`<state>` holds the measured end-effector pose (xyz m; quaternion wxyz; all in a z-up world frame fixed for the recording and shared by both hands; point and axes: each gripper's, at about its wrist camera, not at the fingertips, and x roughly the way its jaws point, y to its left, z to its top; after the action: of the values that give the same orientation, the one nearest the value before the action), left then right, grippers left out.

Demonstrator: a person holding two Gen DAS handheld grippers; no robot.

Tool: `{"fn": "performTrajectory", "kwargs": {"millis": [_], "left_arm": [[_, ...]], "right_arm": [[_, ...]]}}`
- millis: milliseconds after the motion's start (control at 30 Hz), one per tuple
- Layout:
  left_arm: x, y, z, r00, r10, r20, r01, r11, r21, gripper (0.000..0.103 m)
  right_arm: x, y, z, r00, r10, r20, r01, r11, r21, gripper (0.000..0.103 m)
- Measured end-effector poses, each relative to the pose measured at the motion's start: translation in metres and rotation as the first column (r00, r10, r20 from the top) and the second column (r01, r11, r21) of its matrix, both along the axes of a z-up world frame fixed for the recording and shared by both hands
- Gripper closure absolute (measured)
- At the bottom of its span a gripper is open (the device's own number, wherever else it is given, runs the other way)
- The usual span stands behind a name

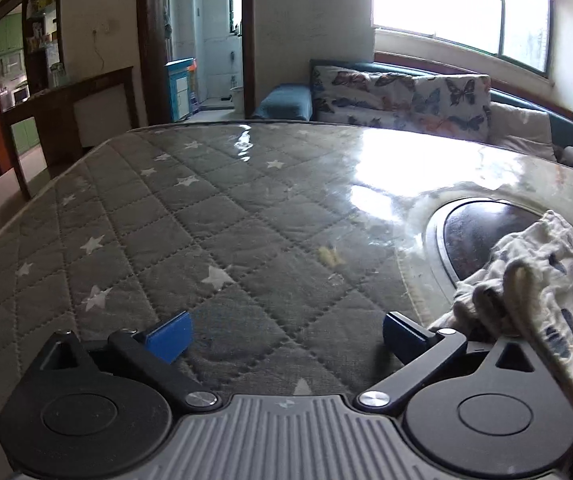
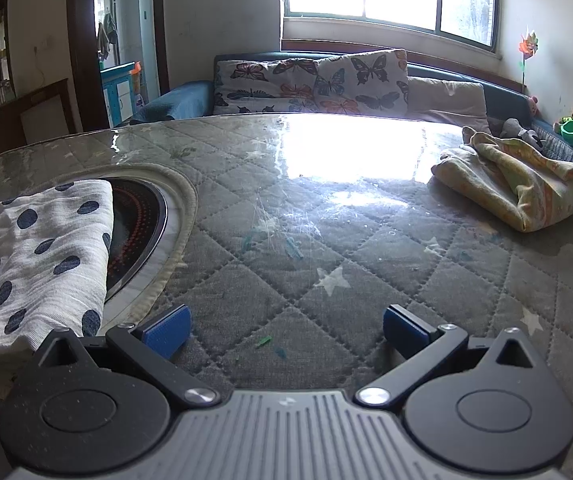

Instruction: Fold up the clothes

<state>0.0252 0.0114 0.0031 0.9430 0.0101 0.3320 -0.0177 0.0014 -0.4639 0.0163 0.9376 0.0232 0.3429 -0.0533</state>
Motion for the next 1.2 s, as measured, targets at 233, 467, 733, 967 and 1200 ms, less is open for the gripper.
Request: {"fn": "performTrajectory", "kwargs": {"millis": [233, 467, 733, 967, 1200], "left_arm": [[-0.007, 0.001, -0.001, 1.000, 0.001, 0.000, -0.001, 1.000, 0.002, 0.000], [0.009, 0.000, -0.002, 1.000, 0.000, 0.000, 0.000, 1.000, 0.001, 0.000], [0.007, 0.001, -0.003, 1.000, 0.000, -0.001, 0.000, 1.000, 0.001, 0.000], [0.008, -0.002, -0.002, 1.000, 0.001, -0.001, -0.001, 1.000, 0.001, 0.000], [0.008, -0.003, -0.002, 1.000, 0.002, -0.001, -0.002, 1.000, 0.001, 0.000]], "right_arm": [[0.000, -0.002, -0.001, 1.000, 0.000, 0.003, 0.000, 1.000, 0.004, 0.000], [0.000, -0.002, -0.002, 1.000, 0.000, 0.004, 0.000, 1.000, 0.005, 0.000], [0.000, -0.003, -0.002, 1.000, 0.001, 0.004, -0.001, 1.000, 0.007, 0.000], [0.000, -0.003, -0.002, 1.000, 0.001, 0.004, -0.001, 1.000, 0.007, 0.000], [0.000, -0.002, -0.002, 1.000, 0.000, 0.005, 0.000, 1.000, 0.007, 0.000]]}}
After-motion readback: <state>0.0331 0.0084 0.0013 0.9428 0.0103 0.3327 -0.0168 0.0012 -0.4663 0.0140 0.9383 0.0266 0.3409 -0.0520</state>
